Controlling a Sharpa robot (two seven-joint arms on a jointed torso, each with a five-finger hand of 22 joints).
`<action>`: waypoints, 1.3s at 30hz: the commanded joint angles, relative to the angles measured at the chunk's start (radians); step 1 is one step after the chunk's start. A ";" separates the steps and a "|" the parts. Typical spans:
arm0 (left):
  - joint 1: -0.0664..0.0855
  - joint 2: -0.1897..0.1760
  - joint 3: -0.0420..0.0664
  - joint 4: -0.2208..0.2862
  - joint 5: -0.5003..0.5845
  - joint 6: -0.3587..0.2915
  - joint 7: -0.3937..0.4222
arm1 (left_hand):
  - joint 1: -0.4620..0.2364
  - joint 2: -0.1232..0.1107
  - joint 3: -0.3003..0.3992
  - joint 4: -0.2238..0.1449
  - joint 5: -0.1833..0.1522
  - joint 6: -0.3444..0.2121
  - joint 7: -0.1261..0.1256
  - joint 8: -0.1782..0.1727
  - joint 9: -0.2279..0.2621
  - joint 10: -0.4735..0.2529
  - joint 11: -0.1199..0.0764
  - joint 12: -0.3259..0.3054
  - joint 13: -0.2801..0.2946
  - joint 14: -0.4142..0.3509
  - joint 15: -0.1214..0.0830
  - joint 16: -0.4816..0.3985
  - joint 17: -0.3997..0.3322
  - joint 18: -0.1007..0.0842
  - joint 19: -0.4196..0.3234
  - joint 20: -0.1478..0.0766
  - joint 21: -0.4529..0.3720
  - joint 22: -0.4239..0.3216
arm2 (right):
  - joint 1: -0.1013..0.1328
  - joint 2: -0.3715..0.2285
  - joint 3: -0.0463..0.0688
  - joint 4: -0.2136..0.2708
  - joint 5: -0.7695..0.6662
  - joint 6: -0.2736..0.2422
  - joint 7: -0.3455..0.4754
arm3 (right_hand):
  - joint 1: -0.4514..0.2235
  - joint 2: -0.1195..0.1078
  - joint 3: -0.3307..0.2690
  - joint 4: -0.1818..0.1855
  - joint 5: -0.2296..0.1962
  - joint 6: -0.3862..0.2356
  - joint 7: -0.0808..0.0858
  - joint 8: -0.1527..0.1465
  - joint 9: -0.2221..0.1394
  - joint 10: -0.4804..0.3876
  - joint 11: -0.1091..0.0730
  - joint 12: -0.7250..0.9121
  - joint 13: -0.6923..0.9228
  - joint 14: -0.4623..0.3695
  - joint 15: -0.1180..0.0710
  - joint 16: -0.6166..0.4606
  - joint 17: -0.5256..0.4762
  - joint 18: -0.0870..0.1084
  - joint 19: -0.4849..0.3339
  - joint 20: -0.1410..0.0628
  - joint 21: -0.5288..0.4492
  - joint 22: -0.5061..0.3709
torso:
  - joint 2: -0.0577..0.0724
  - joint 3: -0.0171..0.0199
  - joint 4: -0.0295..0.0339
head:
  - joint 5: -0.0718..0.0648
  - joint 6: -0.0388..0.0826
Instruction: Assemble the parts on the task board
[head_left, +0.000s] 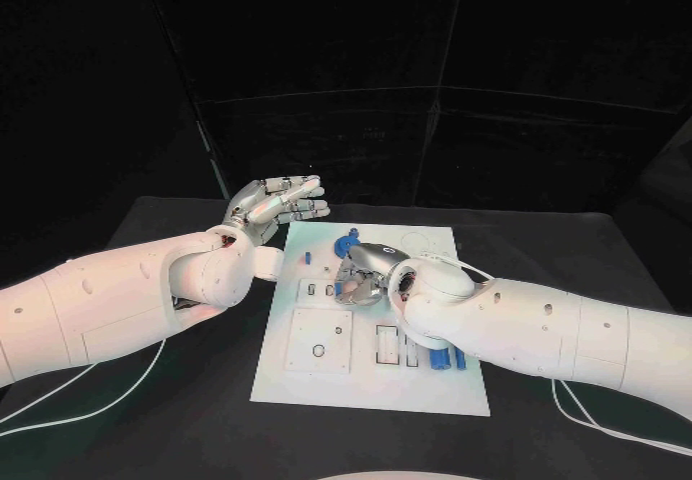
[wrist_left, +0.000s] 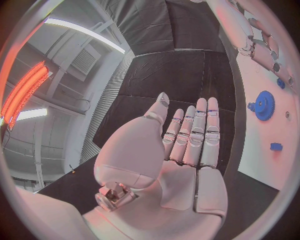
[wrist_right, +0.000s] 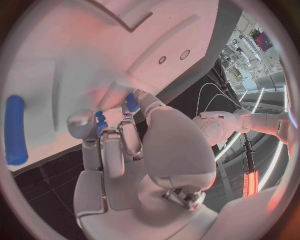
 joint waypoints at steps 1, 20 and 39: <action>0.002 0.000 0.001 0.002 -0.004 0.011 0.007 | -0.004 0.003 0.002 -0.006 0.004 0.005 0.029 -0.003 0.001 0.004 0.002 -0.006 0.000 0.007 0.000 -0.006 -0.001 0.003 0.007 -0.001 -0.005 -0.001 | 0.000 0.000 -0.001 0.001 -0.007 -0.010 -0.016 | -0.016 -0.004 -0.010 0.005 -0.030 -0.010 -0.001 -0.006 -0.001 -0.007 0.000 -0.004 0.011 0.089 0.009 -0.003 0.203 -0.002 -0.005 0.006 -0.007 -0.002 | 0.000 -0.0002 0.0000 | 0.001 0.001; 0.002 0.000 0.001 0.001 -0.004 0.014 0.005 | -0.004 0.003 0.002 -0.006 0.004 0.005 0.029 -0.003 0.001 0.004 0.002 -0.006 0.000 0.007 0.000 -0.006 -0.001 0.003 0.007 -0.001 -0.005 -0.001 | -0.004 -0.009 -0.001 0.016 -0.014 -0.086 0.001 | -0.055 -0.027 -0.090 0.048 -0.101 -0.070 0.012 -0.025 -0.006 -0.035 0.013 -0.027 -0.016 0.087 0.020 -0.007 0.193 0.001 -0.012 0.016 -0.019 -0.020 | 0.000 0.0004 0.0007 | -0.003 0.000; 0.006 -0.024 0.001 -0.043 -0.193 0.135 -0.039 | -0.088 0.009 -0.018 0.033 0.009 0.132 -0.037 0.034 0.012 0.238 -0.085 0.079 0.031 0.343 -0.105 0.151 0.097 0.008 0.254 -0.100 0.106 0.050 | 0.011 -0.187 0.001 0.178 0.111 -0.246 0.398 | -0.033 0.012 -0.160 0.082 -0.084 -0.051 0.007 0.002 0.006 -0.055 0.010 -0.042 -0.036 0.066 0.018 -0.045 0.111 0.018 -0.066 0.018 -0.073 -0.117 | -0.012 0.0008 -0.0040 | 0.006 0.021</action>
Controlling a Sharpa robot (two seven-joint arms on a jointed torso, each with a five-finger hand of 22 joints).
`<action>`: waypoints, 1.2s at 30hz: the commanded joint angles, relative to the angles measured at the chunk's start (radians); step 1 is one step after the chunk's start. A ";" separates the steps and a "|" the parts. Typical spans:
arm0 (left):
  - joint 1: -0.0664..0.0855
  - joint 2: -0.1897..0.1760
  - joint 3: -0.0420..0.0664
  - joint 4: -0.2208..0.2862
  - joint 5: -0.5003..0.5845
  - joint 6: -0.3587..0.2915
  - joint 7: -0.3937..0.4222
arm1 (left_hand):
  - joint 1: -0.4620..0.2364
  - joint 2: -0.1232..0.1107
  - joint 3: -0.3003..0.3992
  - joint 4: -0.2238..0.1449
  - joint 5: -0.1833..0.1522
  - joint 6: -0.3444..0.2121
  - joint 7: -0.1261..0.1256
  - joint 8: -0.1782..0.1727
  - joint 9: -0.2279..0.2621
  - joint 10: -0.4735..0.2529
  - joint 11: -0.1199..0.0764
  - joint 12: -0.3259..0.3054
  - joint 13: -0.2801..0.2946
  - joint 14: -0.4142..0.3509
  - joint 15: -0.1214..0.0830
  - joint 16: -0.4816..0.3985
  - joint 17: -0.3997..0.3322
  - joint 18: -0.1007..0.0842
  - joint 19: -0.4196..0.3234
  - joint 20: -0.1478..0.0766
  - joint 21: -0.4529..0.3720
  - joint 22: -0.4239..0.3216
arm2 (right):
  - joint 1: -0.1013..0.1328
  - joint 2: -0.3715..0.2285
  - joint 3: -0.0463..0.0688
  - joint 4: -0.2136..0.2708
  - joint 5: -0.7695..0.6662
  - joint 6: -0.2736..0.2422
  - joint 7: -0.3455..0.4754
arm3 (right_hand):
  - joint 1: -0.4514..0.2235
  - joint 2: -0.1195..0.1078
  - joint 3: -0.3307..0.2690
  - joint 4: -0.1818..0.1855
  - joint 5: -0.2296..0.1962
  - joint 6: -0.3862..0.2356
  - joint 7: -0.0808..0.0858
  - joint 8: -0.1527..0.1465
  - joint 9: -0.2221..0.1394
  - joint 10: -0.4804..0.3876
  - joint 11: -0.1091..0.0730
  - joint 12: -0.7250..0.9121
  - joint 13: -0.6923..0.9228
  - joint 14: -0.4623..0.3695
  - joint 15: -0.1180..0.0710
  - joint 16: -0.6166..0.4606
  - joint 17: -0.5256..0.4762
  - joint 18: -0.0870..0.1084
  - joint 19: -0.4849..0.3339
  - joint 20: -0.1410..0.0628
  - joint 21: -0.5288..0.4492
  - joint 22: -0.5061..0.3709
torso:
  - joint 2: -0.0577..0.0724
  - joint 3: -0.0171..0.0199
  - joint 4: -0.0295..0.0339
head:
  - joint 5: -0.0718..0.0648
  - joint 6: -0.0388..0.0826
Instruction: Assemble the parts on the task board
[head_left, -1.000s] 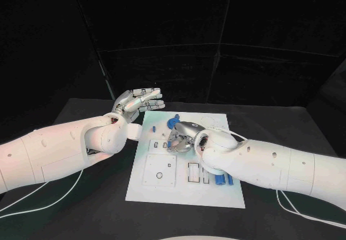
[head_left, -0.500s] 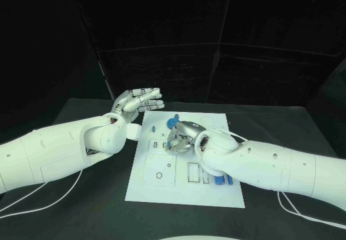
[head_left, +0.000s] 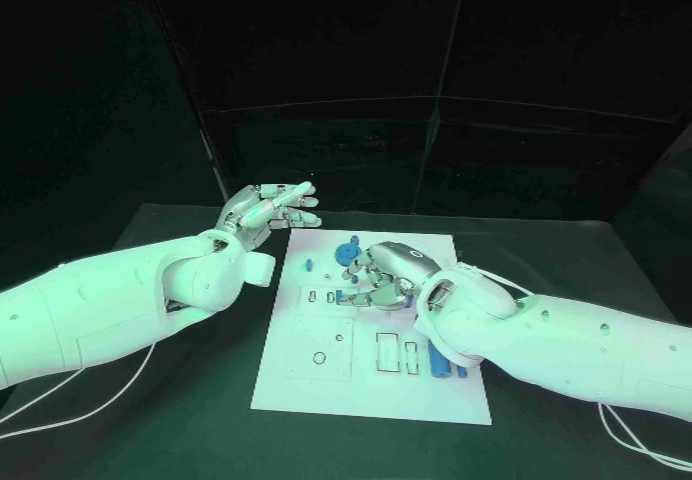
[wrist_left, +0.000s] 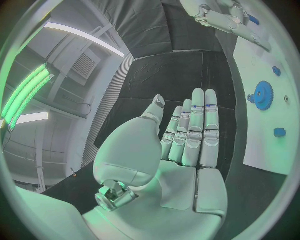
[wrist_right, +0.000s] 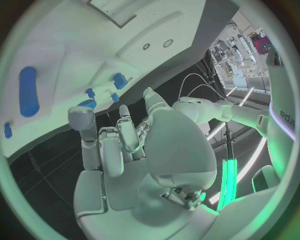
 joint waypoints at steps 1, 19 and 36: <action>0.007 -0.007 0.001 -0.001 -0.148 0.083 -0.035 | -0.009 0.000 -0.003 0.008 0.006 0.050 -0.036 0.020 0.007 0.096 -0.043 0.036 0.020 0.151 -0.051 0.086 0.055 0.009 0.112 -0.050 0.066 0.030 | 0.019 -0.043 0.002 0.038 0.138 -0.066 0.232 | 0.018 0.028 -0.010 -0.001 0.009 0.022 -0.007 0.016 0.006 -0.017 -0.006 -0.014 -0.016 0.066 -0.002 -0.018 0.101 0.019 -0.021 -0.003 -0.022 -0.036 | -0.007 0.0012 -0.0014 | 0.003 0.002; 0.051 -0.024 0.001 0.036 -0.827 0.202 -0.527 | -0.099 -0.037 -0.089 0.093 0.007 0.134 -0.117 0.067 0.086 0.243 -0.129 0.565 0.529 0.276 -0.138 1.279 1.340 -0.077 0.323 -0.157 0.880 0.830 | 0.167 -0.189 0.004 0.004 0.733 -0.032 0.372 | 0.161 0.098 -0.030 -0.013 -0.015 0.066 -0.010 0.011 0.000 -0.274 -0.011 -0.734 -0.675 -0.148 -0.003 -0.762 -0.726 0.060 -0.197 -0.004 -0.423 -0.445 | -0.035 0.0108 -0.0060 | 0.006 -0.009; 0.103 0.143 -0.006 -0.059 -1.101 0.292 -0.924 | -0.147 -0.070 -0.194 0.192 0.001 0.095 -0.132 0.214 0.220 0.233 -0.141 1.041 1.025 0.289 -0.142 1.325 1.418 -0.101 0.297 -0.147 1.101 1.091 | 0.180 -0.179 0.005 -0.073 0.840 -0.030 0.403 | 0.182 0.083 -0.061 -0.018 -0.004 0.015 0.012 0.011 -0.005 -0.331 0.012 -0.742 -0.704 -0.176 0.018 -0.835 -0.725 0.056 -0.192 0.016 -0.504 -0.494 | -0.034 0.0112 -0.0091 | 0.014 -0.017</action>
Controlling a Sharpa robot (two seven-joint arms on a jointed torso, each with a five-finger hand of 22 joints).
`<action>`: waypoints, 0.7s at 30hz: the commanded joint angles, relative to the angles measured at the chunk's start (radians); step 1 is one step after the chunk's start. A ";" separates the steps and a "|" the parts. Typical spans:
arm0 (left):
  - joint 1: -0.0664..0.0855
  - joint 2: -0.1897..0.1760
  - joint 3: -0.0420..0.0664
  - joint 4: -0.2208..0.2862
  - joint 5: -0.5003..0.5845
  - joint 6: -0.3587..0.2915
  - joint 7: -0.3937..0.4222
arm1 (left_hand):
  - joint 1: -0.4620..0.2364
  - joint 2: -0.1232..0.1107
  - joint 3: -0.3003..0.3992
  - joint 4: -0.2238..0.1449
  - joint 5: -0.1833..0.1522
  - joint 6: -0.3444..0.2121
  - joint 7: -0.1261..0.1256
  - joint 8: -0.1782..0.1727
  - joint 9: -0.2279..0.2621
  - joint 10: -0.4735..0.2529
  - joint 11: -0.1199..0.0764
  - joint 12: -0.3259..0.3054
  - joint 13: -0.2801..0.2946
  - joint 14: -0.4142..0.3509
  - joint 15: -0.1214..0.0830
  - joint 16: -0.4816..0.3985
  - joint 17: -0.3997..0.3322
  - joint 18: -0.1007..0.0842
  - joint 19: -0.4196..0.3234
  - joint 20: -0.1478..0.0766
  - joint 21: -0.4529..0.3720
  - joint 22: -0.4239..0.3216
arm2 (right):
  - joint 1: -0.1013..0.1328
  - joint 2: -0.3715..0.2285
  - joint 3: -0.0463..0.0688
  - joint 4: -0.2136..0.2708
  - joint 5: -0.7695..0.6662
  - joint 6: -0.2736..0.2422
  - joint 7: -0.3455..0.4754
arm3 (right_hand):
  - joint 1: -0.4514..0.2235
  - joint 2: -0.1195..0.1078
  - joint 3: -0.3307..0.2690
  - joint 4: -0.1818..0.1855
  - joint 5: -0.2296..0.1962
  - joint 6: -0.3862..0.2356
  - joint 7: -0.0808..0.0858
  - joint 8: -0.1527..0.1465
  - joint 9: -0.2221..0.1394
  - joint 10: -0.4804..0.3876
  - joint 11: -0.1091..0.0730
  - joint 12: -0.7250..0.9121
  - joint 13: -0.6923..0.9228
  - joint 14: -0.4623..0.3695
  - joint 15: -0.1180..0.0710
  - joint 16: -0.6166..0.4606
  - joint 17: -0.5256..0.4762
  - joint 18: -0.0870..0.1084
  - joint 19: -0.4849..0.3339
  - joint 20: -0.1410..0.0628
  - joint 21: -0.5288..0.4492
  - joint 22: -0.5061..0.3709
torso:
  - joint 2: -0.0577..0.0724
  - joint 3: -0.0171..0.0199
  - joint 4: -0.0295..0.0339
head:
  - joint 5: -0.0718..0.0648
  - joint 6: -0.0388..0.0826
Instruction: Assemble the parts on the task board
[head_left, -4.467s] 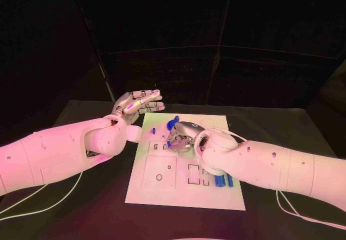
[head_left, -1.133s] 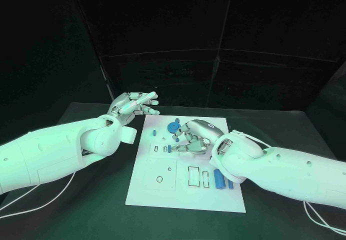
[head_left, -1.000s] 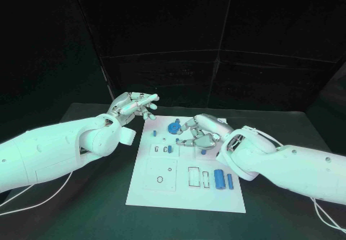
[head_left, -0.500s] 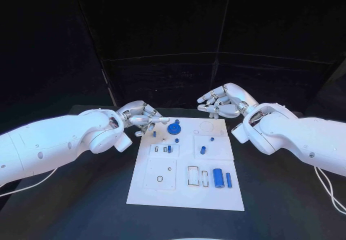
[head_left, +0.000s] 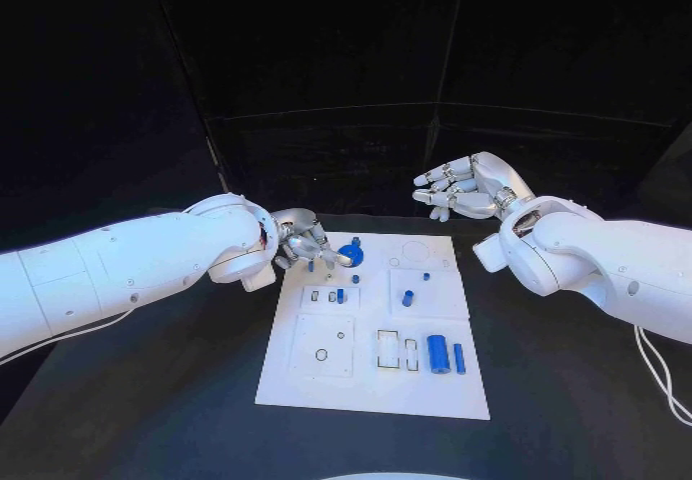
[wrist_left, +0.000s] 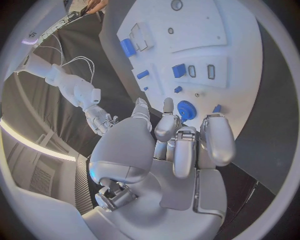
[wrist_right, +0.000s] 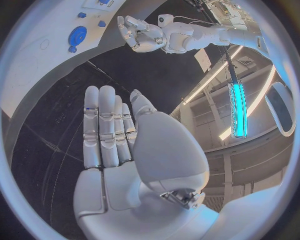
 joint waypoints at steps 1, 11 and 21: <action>0.005 0.029 -0.001 -0.021 -0.097 0.032 -0.123 | -0.001 -0.011 -0.007 0.005 -0.002 -0.010 0.001 0.013 0.010 0.004 -0.004 0.014 0.015 0.104 -0.005 0.003 0.263 -0.016 0.001 -0.002 0.014 0.019 | 0.003 0.005 0.001 -0.005 0.044 -0.007 0.026 | 0.005 -0.006 -0.011 -0.001 0.005 -0.013 0.002 0.001 0.000 -0.018 0.003 0.016 0.005 -0.016 0.003 -0.003 0.006 0.009 -0.001 0.011 -0.010 -0.005 | 0.000 -0.0007 0.0000 | -0.002 -0.001; 0.017 0.109 -0.030 -0.081 -0.137 0.123 -0.196 | -0.020 -0.002 -0.019 0.033 -0.002 -0.024 0.000 0.035 0.030 0.004 -0.005 0.026 0.029 0.104 -0.006 0.003 0.263 -0.018 0.000 -0.003 0.028 0.038 | 0.006 0.011 0.001 -0.015 0.045 0.002 0.020 | 0.005 -0.004 -0.017 0.000 0.009 -0.021 0.003 0.009 0.001 -0.031 0.006 0.030 0.007 -0.023 0.005 0.001 0.010 0.009 -0.001 0.014 -0.017 -0.009 | 0.001 -0.0010 0.0028 | -0.005 -0.008; 0.019 0.164 -0.051 -0.120 -0.142 0.187 -0.222 | -0.023 0.004 -0.022 0.040 -0.003 -0.030 0.000 0.040 0.036 0.002 -0.005 0.025 0.029 0.104 -0.006 0.003 0.263 -0.018 -0.001 -0.003 0.030 0.041 | 0.006 0.018 0.001 -0.024 0.023 0.026 0.018 | 0.004 0.002 -0.032 0.007 0.042 -0.046 0.009 0.023 0.001 -0.061 0.012 0.056 0.004 -0.044 0.011 0.008 0.018 0.009 -0.004 0.019 -0.032 -0.016 | 0.001 -0.0022 0.0027 | 0.000 -0.009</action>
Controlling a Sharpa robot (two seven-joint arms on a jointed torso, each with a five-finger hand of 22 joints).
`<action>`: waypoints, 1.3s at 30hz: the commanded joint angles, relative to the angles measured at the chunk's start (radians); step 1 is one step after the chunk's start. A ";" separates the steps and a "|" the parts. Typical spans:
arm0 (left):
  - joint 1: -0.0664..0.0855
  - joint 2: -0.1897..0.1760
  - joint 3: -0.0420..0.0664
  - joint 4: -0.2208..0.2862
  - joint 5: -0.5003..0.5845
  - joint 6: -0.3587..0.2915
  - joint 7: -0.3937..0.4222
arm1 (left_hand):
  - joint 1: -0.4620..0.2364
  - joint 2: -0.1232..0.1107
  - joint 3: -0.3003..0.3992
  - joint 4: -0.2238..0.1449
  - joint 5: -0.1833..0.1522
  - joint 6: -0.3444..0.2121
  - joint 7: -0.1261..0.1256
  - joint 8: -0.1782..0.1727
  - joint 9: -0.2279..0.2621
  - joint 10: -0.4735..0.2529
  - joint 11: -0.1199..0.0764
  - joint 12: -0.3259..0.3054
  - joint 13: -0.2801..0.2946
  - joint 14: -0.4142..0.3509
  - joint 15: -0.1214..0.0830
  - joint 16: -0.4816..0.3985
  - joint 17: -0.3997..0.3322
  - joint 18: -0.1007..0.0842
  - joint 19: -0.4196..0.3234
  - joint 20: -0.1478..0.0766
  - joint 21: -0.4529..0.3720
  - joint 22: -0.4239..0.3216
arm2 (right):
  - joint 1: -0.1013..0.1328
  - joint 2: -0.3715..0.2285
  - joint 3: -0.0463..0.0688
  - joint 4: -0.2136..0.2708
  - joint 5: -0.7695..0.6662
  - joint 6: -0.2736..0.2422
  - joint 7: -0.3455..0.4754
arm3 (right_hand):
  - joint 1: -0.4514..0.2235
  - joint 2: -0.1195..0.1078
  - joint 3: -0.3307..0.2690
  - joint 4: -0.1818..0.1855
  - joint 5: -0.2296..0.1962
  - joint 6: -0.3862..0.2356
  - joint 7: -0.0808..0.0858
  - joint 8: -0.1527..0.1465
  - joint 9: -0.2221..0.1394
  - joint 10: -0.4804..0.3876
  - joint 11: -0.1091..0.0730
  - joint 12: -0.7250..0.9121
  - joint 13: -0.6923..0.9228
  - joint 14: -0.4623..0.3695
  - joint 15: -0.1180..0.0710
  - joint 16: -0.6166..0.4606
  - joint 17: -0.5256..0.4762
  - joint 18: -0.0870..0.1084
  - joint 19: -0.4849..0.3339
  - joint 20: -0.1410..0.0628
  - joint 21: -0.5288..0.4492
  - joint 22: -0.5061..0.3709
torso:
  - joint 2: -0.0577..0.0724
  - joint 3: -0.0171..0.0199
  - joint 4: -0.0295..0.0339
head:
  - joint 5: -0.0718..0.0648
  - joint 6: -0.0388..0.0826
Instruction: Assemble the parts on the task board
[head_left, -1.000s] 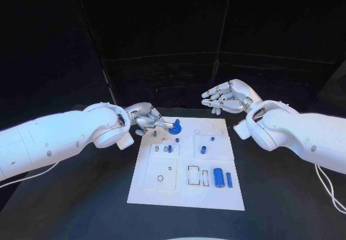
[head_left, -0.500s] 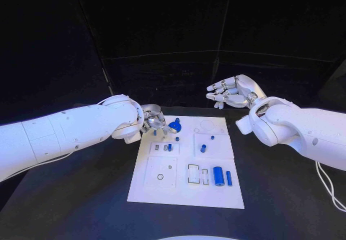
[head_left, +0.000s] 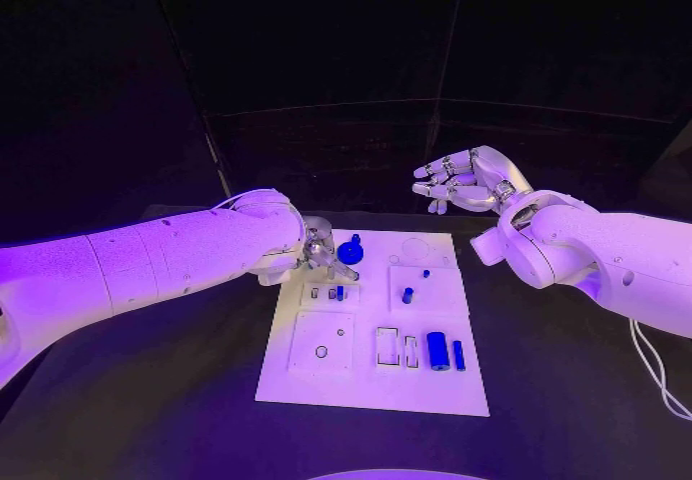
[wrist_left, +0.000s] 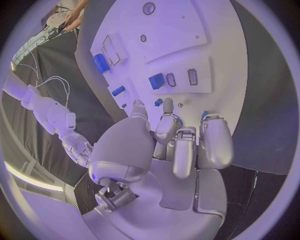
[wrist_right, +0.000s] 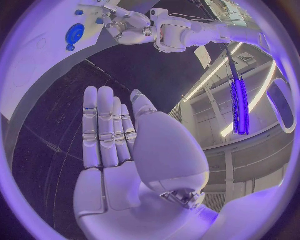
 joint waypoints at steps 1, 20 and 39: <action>0.002 0.012 -0.005 -0.012 -0.021 0.067 -0.038 | -0.006 0.005 -0.001 0.007 -0.003 -0.007 0.002 0.003 0.001 0.002 -0.005 0.005 0.000 0.104 -0.006 0.003 0.263 -0.019 -0.001 -0.003 0.005 0.001 | 0.003 0.003 0.001 -0.001 -0.013 0.019 0.009 | 0.004 0.002 -0.006 -0.001 0.007 -0.006 0.000 0.004 0.000 -0.008 0.001 0.004 -0.002 -0.007 0.000 0.004 0.001 0.009 -0.001 0.009 -0.005 -0.001 | 0.000 -0.0013 -0.0013 | 0.003 -0.002; 0.001 0.054 -0.016 -0.037 -0.021 0.120 -0.041 | 0.020 0.030 0.009 0.002 0.001 -0.021 0.004 0.021 0.018 -0.006 -0.003 -0.001 -0.004 0.104 -0.004 0.003 0.263 -0.019 -0.005 0.000 0.011 0.010 | 0.003 0.013 0.001 -0.008 -0.028 0.020 0.000 | 0.015 0.002 -0.011 0.000 0.067 -0.023 0.004 0.019 0.000 -0.025 0.004 0.022 -0.012 -0.020 0.003 0.011 0.006 0.010 -0.001 0.012 -0.013 -0.005 | -0.001 -0.0002 -0.0006 | 0.015 -0.010; 0.001 0.061 -0.016 -0.039 0.006 0.137 -0.048 | 0.051 0.048 0.035 -0.021 0.001 -0.021 -0.004 0.067 0.061 -0.006 -0.009 -0.002 -0.002 0.104 -0.007 0.003 0.263 -0.020 -0.008 -0.002 0.018 0.021 | 0.003 0.025 0.001 -0.024 -0.040 0.018 -0.016 | 0.014 0.001 -0.013 0.001 0.072 -0.027 0.005 0.021 0.000 -0.027 0.005 0.025 -0.014 -0.022 0.004 0.013 0.007 0.010 -0.003 0.012 -0.014 -0.005 | 0.001 -0.0011 -0.0004 | 0.018 -0.014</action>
